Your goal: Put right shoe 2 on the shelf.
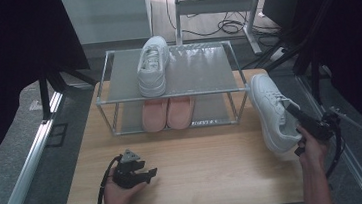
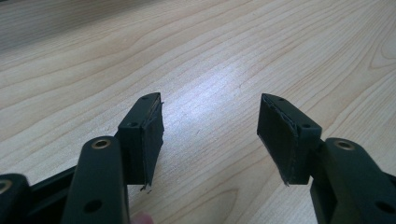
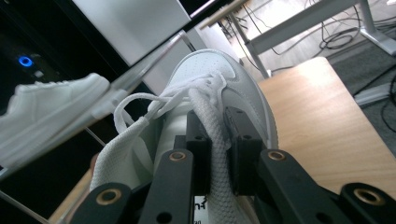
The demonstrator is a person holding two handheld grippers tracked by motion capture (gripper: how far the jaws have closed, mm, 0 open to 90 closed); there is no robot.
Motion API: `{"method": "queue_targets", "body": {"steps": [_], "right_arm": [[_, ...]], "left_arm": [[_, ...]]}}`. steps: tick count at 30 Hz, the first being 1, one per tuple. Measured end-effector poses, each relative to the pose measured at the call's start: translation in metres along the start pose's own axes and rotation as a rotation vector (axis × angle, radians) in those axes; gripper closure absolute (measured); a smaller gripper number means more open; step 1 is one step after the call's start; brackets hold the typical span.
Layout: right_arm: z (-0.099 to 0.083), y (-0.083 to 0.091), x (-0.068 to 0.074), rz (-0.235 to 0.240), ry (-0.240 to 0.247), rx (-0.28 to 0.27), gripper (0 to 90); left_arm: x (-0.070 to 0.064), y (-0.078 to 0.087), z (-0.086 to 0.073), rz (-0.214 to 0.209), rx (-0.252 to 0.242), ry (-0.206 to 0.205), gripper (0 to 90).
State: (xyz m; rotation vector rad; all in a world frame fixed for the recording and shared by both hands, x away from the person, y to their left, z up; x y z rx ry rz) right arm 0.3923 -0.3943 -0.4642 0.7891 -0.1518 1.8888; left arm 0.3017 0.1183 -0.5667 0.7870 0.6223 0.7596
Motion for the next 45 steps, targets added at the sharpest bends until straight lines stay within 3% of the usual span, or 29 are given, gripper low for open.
{"method": "queue_targets", "body": {"steps": [14, 18, 33, 45], "right_arm": [[0.025, 0.02, 0.025, 0.056, 0.003, -0.104, 80.8], [0.032, 0.024, 0.034, 0.092, -0.005, -0.145, 80.9], [0.046, 0.031, 0.063, 0.16, -0.007, -0.198, 81.0], [0.056, 0.025, 0.084, 0.196, -0.012, -0.215, 81.1]], "left_arm": [[0.0, 0.0, 0.0, -0.003, 0.0, -0.001, 41.4], [0.0, 0.0, 0.0, -0.003, 0.0, -0.004, 41.5], [0.0, 0.001, 0.0, -0.005, -0.003, -0.002, 41.5], [-0.001, 0.001, 0.001, -0.007, -0.008, 0.001, 41.4]]}}
Point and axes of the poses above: each handheld gripper's, and its own axes: y roughly backward along the jaws, z roughly out of its top, x roughly to its left, the point moved 7 cm from there along -y, roughly forward along the jaws, and after that the axes turned 8 degrees about x, right-handed, at the moved point
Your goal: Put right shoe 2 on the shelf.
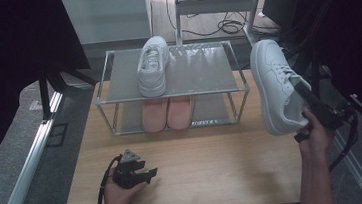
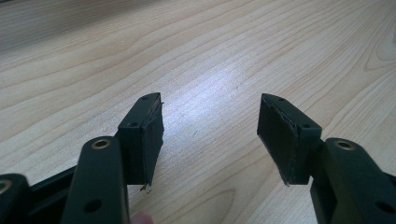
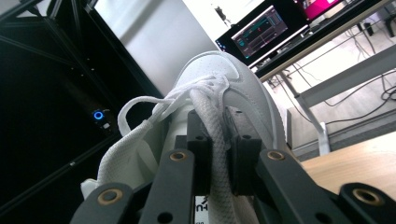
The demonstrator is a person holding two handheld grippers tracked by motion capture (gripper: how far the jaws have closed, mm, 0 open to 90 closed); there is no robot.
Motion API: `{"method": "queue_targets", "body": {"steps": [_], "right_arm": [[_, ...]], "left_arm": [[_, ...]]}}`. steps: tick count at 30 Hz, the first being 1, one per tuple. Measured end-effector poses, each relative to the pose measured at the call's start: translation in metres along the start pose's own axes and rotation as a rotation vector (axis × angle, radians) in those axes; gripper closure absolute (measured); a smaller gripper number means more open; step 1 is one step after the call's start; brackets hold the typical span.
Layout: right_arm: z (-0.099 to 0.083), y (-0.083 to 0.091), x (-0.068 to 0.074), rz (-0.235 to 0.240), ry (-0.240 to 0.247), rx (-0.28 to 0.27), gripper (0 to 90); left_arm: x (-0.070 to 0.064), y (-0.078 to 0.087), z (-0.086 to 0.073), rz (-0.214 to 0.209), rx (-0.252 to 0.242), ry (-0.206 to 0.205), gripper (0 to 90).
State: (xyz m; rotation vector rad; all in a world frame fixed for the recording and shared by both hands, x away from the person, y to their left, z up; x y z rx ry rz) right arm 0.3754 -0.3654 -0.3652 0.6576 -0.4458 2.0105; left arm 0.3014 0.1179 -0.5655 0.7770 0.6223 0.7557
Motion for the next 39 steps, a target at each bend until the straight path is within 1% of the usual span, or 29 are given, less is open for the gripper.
{"method": "queue_targets", "body": {"steps": [1, 5, 6, 8, 9, 11, 13, 16, 17, 18, 22, 24, 27, 28, 29, 34, 35, 36, 39], "right_arm": [[0.001, -0.002, 0.004, 0.006, 0.002, 0.001, 81.1], [0.003, -0.007, 0.01, 0.012, 0.003, 0.003, 81.0], [0.004, -0.01, 0.014, 0.021, -0.001, 0.0, 81.0], [0.004, -0.012, 0.015, 0.023, 0.004, 0.001, 81.1], [0.005, -0.015, 0.019, 0.032, -0.002, -0.001, 81.1], [0.005, -0.017, 0.021, 0.03, -0.006, 0.002, 81.0], [0.006, -0.023, 0.025, 0.037, -0.001, 0.004, 81.1], [0.005, -0.028, 0.028, 0.041, -0.008, 0.01, 81.1], [0.004, -0.032, 0.031, 0.041, -0.002, 0.015, 81.1], [0.004, -0.032, 0.031, 0.041, -0.002, 0.015, 81.1], [0.003, -0.043, 0.037, 0.054, -0.007, 0.016, 81.0], [0.003, -0.045, 0.038, 0.054, -0.007, 0.019, 81.1], [0.001, -0.053, 0.045, 0.06, -0.006, 0.028, 81.1], [0.001, -0.053, 0.045, 0.06, -0.006, 0.028, 81.1], [0.001, -0.057, 0.048, 0.065, -0.006, 0.026, 81.1], [0.0, -0.065, 0.053, 0.068, -0.014, 0.033, 81.1], [0.0, -0.07, 0.055, 0.066, -0.02, 0.028, 81.1], [0.0, -0.07, 0.055, 0.066, -0.02, 0.028, 81.1], [-0.001, -0.079, 0.058, 0.069, -0.029, 0.041, 81.1]], "left_arm": [[0.0, 0.0, 0.0, 0.0, 0.0, 0.0, 41.5], [0.0, 0.0, 0.0, 0.0, 0.0, -0.004, 41.5], [0.0, 0.0, 0.0, 0.0, 0.0, -0.004, 41.5], [0.0, 0.0, 0.0, 0.0, 0.001, -0.004, 41.5], [-0.001, 0.0, 0.0, -0.001, 0.001, 0.0, 41.5], [-0.001, 0.0, 0.0, -0.001, 0.001, -0.006, 41.5], [-0.001, 0.0, 0.0, -0.002, 0.001, -0.006, 41.5], [-0.001, 0.0, 0.0, -0.002, 0.001, -0.002, 41.5], [-0.001, 0.0, 0.0, -0.004, -0.001, -0.003, 41.5], [-0.001, 0.0, 0.0, -0.004, -0.001, -0.003, 41.5], [-0.001, 0.0, 0.0, -0.005, -0.001, 0.003, 41.5], [-0.001, 0.0, 0.0, -0.005, -0.002, 0.002, 41.5], [0.0, 0.0, 0.0, -0.004, 0.001, -0.003, 41.5], [0.0, 0.0, 0.0, -0.004, 0.0, -0.003, 41.5], [0.0, 0.0, 0.0, -0.004, 0.0, -0.003, 41.5], [0.0, 0.001, 0.0, -0.005, -0.004, -0.001, 41.4], [0.0, 0.001, 0.0, -0.005, -0.005, 0.0, 41.4], [0.0, 0.001, 0.0, -0.005, -0.006, 0.0, 41.4], [0.001, 0.002, 0.0, -0.007, -0.012, 0.002, 41.5]]}}
Point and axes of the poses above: each handheld gripper's, and its own axes: y roughly backward along the jaws, z roughly out of its top, x roughly to its left, the point moved 7 cm from there along -y, roughly forward along the jaws, and after that the axes turned 8 degrees about x, right-handed, at the moved point
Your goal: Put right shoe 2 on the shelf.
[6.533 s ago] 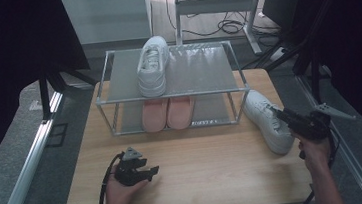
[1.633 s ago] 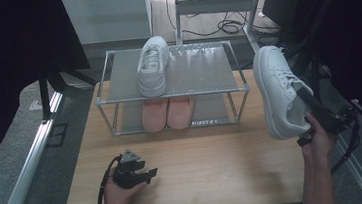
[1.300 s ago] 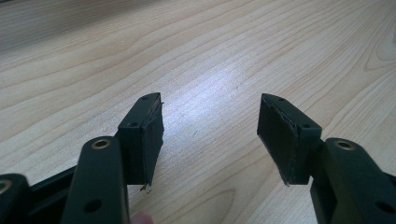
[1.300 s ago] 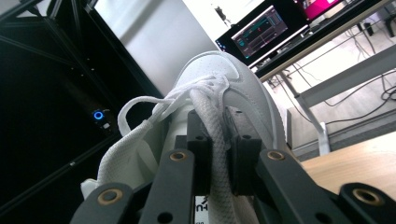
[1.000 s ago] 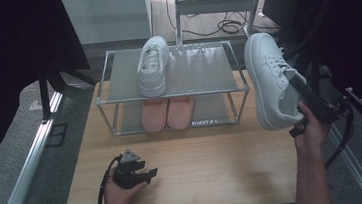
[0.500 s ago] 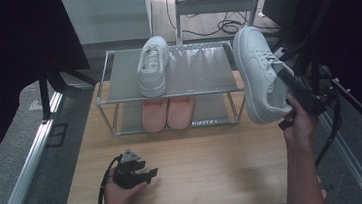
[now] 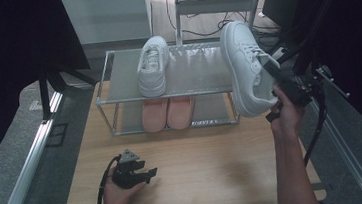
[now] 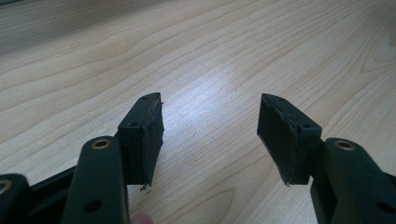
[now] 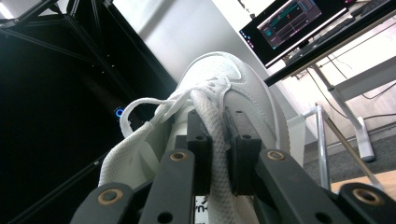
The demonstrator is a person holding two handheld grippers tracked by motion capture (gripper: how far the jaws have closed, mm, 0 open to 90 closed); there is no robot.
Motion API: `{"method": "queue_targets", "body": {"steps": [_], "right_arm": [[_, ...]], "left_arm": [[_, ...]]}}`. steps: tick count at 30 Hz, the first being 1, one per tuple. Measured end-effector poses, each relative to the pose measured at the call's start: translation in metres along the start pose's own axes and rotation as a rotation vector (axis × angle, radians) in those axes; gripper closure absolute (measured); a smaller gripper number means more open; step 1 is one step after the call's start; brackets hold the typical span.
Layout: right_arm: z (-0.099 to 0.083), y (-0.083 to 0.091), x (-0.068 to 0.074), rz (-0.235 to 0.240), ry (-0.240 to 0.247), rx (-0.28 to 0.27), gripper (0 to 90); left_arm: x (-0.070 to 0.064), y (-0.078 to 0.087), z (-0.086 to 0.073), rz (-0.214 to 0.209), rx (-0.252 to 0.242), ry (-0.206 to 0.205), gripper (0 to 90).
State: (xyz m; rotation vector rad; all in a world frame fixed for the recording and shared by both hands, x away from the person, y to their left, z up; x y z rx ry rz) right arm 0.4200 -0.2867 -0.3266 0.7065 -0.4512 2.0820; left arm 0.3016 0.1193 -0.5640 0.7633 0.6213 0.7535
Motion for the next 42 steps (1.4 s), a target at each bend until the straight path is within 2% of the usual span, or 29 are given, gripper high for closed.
{"method": "queue_targets", "body": {"steps": [14, 28, 42], "right_arm": [[0.002, -0.023, 0.007, -0.008, -0.009, 0.005, 81.2], [0.0, -0.045, 0.02, -0.004, -0.024, 0.008, 81.1], [-0.005, -0.074, 0.03, -0.012, -0.044, 0.026, 81.1]], "left_arm": [[0.0, 0.001, 0.0, -0.003, -0.004, 0.001, 41.5], [0.0, 0.003, 0.001, -0.002, -0.01, -0.008, 41.5], [-0.001, 0.003, 0.001, -0.009, -0.009, -0.004, 41.5]]}}
Point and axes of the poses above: each handheld gripper's, and its own axes: y roughly backward along the jaws, z roughly out of its top, x roughly to its left, the point moved 7 cm from there along -y, roughly forward along the jaws, and after that the axes turned 8 degrees about x, right-handed, at the moved point
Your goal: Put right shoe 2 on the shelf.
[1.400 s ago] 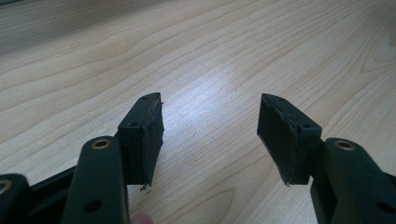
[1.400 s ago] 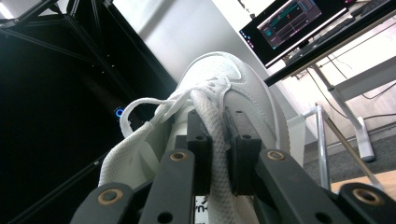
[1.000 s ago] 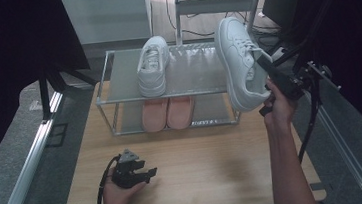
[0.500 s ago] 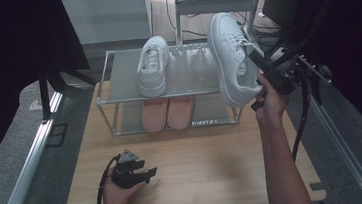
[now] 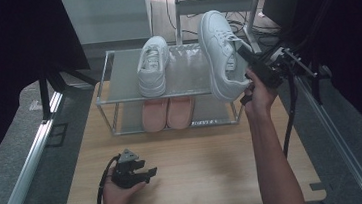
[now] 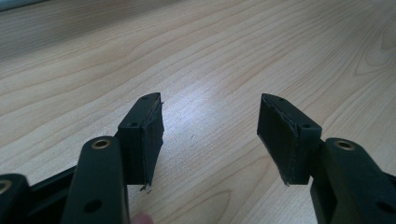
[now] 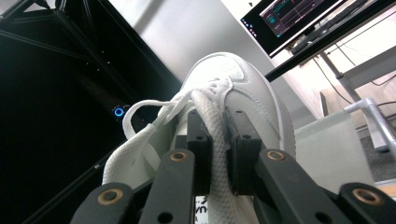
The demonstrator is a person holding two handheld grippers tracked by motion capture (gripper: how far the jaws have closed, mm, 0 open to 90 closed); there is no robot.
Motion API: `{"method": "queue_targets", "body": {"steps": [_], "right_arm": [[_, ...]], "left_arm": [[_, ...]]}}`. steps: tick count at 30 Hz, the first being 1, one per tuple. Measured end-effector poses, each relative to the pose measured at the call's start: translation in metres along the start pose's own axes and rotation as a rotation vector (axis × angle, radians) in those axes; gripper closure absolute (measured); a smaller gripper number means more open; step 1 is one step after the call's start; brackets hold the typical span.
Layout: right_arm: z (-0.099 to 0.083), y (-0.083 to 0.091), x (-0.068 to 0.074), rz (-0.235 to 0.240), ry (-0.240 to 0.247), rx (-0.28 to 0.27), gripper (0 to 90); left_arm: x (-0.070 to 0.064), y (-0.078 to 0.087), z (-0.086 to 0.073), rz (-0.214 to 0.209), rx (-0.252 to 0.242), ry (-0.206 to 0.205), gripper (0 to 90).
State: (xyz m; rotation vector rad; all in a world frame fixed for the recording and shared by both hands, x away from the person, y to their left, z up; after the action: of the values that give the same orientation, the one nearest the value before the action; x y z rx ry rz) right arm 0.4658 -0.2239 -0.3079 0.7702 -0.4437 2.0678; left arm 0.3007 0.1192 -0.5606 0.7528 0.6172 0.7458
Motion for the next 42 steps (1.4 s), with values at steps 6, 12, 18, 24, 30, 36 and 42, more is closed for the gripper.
{"method": "queue_targets", "body": {"steps": [6, 12, 18, 24, 30, 36, 42], "right_arm": [[-0.005, -0.015, 0.006, -0.001, -0.009, 0.013, 81.1], [-0.01, -0.03, 0.012, -0.001, -0.016, 0.021, 81.1], [-0.017, -0.043, 0.016, -0.005, -0.019, 0.036, 81.1], [-0.02, -0.053, 0.018, -0.014, -0.031, 0.042, 81.1], [-0.022, -0.059, 0.014, -0.031, -0.048, 0.045, 81.0], [-0.025, -0.068, 0.01, -0.057, -0.056, 0.048, 81.0], [-0.029, -0.078, 0.01, -0.077, -0.066, 0.064, 80.9]], "left_arm": [[0.0, 0.001, 0.0, -0.003, -0.004, 0.002, 41.5], [0.001, 0.003, 0.0, -0.004, -0.009, -0.004, 41.5], [0.002, 0.005, 0.001, -0.004, -0.014, -0.001, 41.5], [0.003, 0.006, 0.001, -0.004, -0.017, 0.001, 41.5], [0.003, 0.006, 0.001, -0.003, -0.017, 0.002, 41.5], [0.003, 0.006, 0.001, -0.003, -0.019, 0.001, 41.4], [0.004, 0.007, 0.001, -0.005, -0.022, 0.004, 41.4]]}}
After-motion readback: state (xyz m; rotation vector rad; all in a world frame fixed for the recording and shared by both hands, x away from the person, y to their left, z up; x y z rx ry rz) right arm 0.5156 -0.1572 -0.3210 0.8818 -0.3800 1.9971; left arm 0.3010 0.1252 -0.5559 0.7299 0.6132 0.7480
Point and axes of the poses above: each handheld gripper's, and its own axes: y roughly backward along the jaws, z roughly out of its top, x roughly to its left, the point moved 7 cm from there along -y, roughly forward along the jaws, and after that the axes turned 8 degrees about x, right-handed, at the moved point
